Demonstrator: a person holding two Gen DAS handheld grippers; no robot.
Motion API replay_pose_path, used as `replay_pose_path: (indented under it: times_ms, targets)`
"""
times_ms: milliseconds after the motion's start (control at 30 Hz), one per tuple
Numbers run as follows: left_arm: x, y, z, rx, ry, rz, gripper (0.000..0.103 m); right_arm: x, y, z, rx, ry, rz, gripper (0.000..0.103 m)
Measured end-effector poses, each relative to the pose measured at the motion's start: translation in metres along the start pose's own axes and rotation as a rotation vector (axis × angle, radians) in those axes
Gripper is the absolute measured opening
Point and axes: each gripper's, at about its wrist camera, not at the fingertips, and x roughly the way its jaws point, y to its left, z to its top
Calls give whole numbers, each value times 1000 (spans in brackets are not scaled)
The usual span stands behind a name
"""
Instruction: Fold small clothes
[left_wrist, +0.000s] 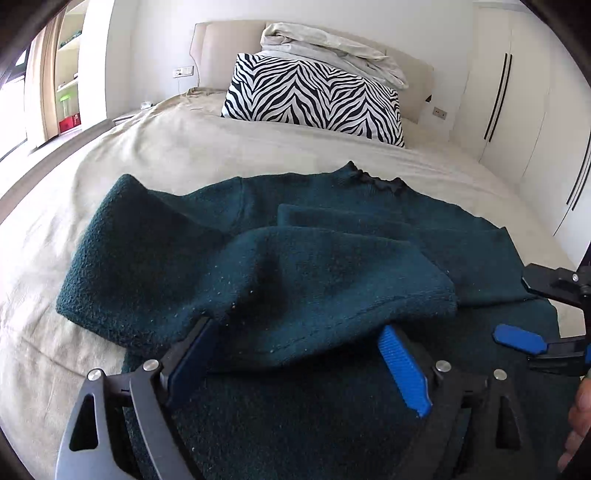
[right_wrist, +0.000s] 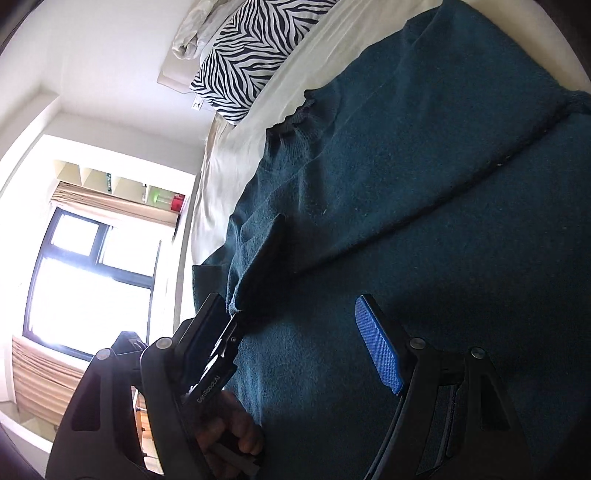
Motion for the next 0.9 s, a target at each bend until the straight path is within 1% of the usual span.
replay_pose_path:
  times_ms: [33,100,200,233,267,300,333,400,433,500,567,700,800,900]
  targets:
    - [0,5,-2,-23,-2,-13,90,15,5,4,-4,29,8,73]
    - [1,9,-4,-41,-2,-32,90,44,10,9,22,72,-19,73]
    - [2,9,-5,-35,-6,-35,90,69,29,15,-11,91,-30,73]
    - [0,9,-6,-35,-11,-38,90,75,36,15,-25,102,-37,69]
    - [0,10,-6,-41,-18,-47,91,81,43,15,-50,120,-45,54]
    - [-1,12,-5,-52,-27,-62,91,86,51,14,-89,139,-67,44]
    - [-3,16,-5,-70,-41,-82,91,88,59,12,-132,147,-105,28]
    - [-9,26,-7,-116,-75,-122,91,87,69,10,-186,146,-148,17]
    - [-13,30,-8,-140,-94,-131,91,84,73,11,-198,140,-160,8]
    - [-21,39,-10,-180,-138,-143,91,73,80,15,-224,108,-166,8]
    - [-27,44,-11,-207,-166,-149,91,59,86,23,-255,61,-183,7]
    - [-26,46,-11,-218,-162,-158,91,29,85,52,-261,-17,-214,7]
    - [-27,47,-11,-216,-173,-159,90,3,63,76,-236,-66,-262,7]
    - [-29,48,-12,-221,-185,-153,89,-17,25,97,-164,-102,-314,7]
